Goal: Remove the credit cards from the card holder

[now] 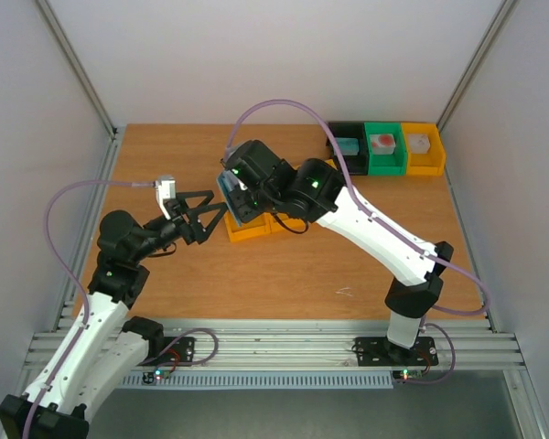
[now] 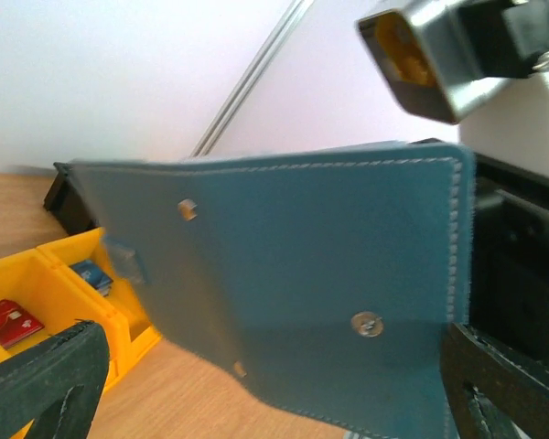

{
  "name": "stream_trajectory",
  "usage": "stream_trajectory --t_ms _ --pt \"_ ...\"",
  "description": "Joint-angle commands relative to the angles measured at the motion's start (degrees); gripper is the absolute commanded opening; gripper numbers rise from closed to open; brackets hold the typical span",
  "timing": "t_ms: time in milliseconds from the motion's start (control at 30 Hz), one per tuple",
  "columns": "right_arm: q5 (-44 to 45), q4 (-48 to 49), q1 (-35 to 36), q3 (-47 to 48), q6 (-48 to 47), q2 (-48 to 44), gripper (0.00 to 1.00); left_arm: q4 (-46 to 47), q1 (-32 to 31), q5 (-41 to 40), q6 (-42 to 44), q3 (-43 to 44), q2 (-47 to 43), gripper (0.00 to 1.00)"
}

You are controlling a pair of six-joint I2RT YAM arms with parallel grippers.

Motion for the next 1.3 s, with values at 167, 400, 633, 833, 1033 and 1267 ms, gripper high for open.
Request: stream_trajectory --t_ms 167,400,633,833,1033,1267 --pt "1.6 -1.5 1.1 3.7 -1.8 2.3 0.01 7.6 -0.5 5.2 -1.6 0.9 -0.4 0.99" --pt "1.0 -1.5 1.2 4.6 -3.0 2.5 0.01 -4.1 -0.4 -5.7 1.5 1.7 0.1 0.96" --pt "1.4 -1.0 2.4 4.7 -5.6 3.3 0.01 -6.7 -0.4 -7.8 3.9 1.8 0.2 0.83" --pt "-1.2 0.9 2.4 3.3 -7.0 2.8 0.01 -5.4 -0.5 -4.9 3.8 0.7 -0.7 0.7" --pt "-7.3 5.5 1.5 -1.9 -9.9 -0.9 0.01 -0.3 -0.2 -1.2 1.7 -0.4 -2.1 0.26" --pt "-10.6 6.8 -4.5 -10.6 -13.8 -8.0 0.3 -4.7 0.0 -1.2 4.6 -0.1 -3.3 0.0"
